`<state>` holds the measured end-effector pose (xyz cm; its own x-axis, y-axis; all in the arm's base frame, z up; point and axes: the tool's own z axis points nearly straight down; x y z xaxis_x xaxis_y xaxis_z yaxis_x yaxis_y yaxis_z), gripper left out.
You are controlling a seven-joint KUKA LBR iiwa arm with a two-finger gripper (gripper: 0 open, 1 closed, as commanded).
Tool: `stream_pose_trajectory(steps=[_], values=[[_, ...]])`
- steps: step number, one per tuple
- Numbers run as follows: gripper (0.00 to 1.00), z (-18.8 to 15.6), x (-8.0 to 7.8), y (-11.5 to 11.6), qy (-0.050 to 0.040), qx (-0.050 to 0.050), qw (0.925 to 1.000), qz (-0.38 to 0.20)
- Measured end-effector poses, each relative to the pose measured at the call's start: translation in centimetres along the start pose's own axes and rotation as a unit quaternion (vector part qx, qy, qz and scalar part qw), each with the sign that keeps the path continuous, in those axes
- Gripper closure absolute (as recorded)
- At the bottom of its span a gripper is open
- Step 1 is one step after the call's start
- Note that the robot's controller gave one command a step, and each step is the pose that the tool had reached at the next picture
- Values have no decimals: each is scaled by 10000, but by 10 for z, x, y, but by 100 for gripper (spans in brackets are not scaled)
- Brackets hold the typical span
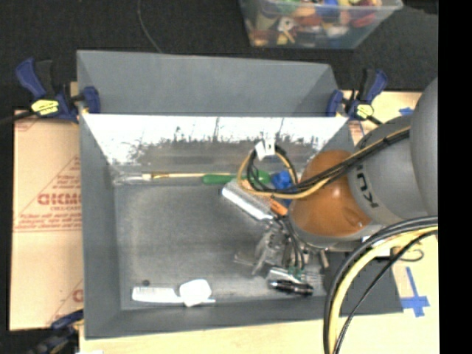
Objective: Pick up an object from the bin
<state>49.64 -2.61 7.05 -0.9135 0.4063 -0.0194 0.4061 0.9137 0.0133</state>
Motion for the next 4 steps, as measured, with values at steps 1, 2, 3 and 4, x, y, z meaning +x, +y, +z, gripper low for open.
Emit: stream_pose_trajectory(steps=[1, 2, 3, 4], values=[[100, 0, 0, 0, 0, 0, 10000, -2], [100, -19, 1, 0, 13, 5, 10000, -12], [100, -46, 0, 0, 5, 2, 10000, -25], [100, -95, -1, 0, 26, 11, 10000, -35]])
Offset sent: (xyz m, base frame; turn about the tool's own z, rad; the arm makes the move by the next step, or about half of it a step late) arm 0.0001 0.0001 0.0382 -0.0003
